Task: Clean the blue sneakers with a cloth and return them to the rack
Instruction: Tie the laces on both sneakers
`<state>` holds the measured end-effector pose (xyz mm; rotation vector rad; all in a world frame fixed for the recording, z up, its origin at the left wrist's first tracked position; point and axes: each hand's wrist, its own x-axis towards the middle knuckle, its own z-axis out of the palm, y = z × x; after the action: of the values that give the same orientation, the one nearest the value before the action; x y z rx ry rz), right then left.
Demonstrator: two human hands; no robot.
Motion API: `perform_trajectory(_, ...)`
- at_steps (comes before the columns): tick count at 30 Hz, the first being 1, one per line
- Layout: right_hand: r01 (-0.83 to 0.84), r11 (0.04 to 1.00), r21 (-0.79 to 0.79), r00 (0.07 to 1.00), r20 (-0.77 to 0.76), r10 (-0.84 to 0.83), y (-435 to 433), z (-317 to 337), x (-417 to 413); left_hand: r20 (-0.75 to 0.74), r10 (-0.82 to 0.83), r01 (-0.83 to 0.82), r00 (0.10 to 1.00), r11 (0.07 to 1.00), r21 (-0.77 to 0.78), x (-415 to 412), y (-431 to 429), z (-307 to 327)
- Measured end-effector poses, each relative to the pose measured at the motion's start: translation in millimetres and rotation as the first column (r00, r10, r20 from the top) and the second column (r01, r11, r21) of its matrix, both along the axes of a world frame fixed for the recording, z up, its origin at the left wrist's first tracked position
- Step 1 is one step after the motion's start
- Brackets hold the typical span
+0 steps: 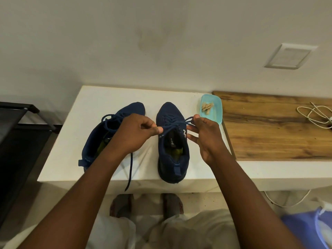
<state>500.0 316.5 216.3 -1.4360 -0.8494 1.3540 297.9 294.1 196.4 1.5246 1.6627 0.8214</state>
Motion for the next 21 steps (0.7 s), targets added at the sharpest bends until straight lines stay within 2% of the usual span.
perform_trajectory(8, 0.101, 0.995, 0.014, 0.994, 0.044, -0.102, 5.0, -9.6, -2.6, -0.006, -0.006, 0.004, 1.000, 0.976, -0.218, -0.7, -9.0, 11.7)
perform_trajectory(14, 0.200, 0.980, -0.004, 0.979, 0.051, -0.199, 8.2, -14.0, -8.4, 0.019, -0.005, 0.011, 1.000, 0.951, -0.308, 1.7, -11.3, 12.0)
perform_trajectory(16, 0.226, 0.974, 0.003, 0.973, 0.057, -0.226, 8.9, -14.5, -9.2, 0.017, 0.012, -0.006, 1.000, 0.957, -0.290, 5.1, -12.3, 9.6)
perform_trajectory(18, 0.201, 0.979, 0.032, 0.973, 0.109, -0.203, 8.3, -12.6, -7.3, 0.019, 0.043, -0.038, 0.999, 0.977, -0.210, 8.0, -17.4, 5.6)
perform_trajectory(21, -0.011, 0.997, 0.073, 0.956, 0.294, -0.011, 4.4, -1.5, 8.1, 0.113, 0.068, -0.044, 0.991, 0.979, -0.198, 12.5, -30.6, -1.8)
